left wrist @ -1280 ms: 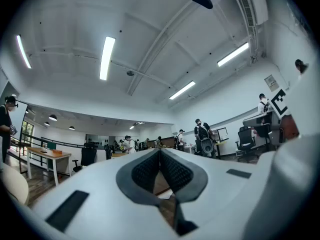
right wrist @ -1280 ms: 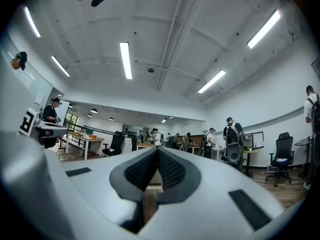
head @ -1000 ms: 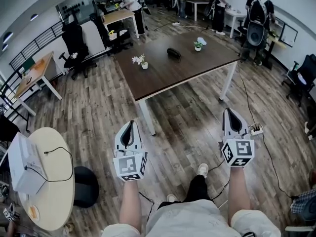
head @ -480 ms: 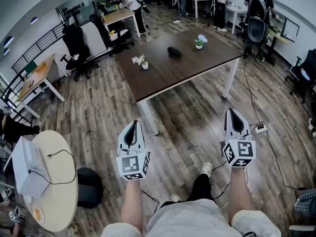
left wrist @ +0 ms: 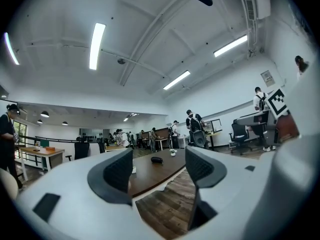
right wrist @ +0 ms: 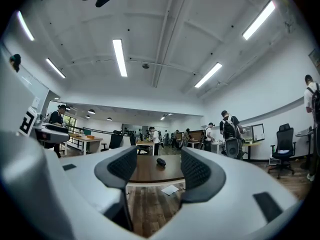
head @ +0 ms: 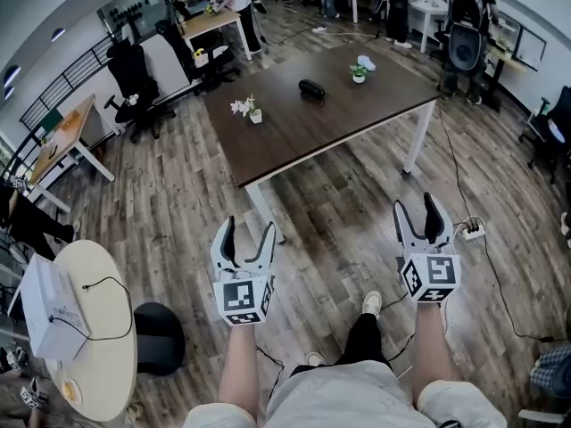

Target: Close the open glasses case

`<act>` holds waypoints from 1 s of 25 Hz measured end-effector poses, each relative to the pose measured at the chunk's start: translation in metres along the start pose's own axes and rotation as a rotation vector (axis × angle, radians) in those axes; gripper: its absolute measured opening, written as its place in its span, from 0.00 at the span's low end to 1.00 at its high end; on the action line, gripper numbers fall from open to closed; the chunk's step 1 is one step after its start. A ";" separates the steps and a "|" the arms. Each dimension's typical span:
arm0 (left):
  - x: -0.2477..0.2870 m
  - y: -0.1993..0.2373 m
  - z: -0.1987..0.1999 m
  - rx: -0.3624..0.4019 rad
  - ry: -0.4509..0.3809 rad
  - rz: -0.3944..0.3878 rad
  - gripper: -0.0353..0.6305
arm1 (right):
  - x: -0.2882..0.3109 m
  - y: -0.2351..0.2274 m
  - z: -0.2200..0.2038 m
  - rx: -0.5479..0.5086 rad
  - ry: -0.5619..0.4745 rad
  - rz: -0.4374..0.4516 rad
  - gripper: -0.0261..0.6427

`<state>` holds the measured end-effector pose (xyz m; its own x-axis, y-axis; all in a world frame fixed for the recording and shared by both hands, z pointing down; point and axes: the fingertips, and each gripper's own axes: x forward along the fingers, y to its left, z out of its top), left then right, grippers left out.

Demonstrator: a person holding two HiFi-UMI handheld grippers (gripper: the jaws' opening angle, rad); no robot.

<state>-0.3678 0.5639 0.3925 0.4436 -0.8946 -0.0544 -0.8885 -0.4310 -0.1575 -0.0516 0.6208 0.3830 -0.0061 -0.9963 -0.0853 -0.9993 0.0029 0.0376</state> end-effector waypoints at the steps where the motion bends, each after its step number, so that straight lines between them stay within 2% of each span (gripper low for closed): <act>1: 0.009 -0.004 -0.003 0.002 0.004 -0.005 0.56 | 0.007 -0.006 -0.004 0.005 0.006 0.002 0.44; 8: 0.096 -0.041 -0.015 0.000 0.052 -0.051 0.56 | 0.074 -0.060 -0.032 0.035 0.046 0.015 0.44; 16: 0.214 -0.094 -0.012 0.007 0.090 -0.066 0.56 | 0.152 -0.151 -0.060 0.061 0.090 0.039 0.45; 21: 0.274 -0.125 -0.004 0.017 0.093 -0.053 0.56 | 0.195 -0.209 -0.065 0.079 0.097 0.056 0.45; 25: 0.310 -0.136 -0.001 0.011 0.088 -0.026 0.54 | 0.226 -0.236 -0.064 0.081 0.094 0.076 0.45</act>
<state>-0.1095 0.3452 0.3983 0.4545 -0.8900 0.0364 -0.8751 -0.4537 -0.1682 0.1854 0.3896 0.4188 -0.0819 -0.9966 0.0083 -0.9959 0.0815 -0.0405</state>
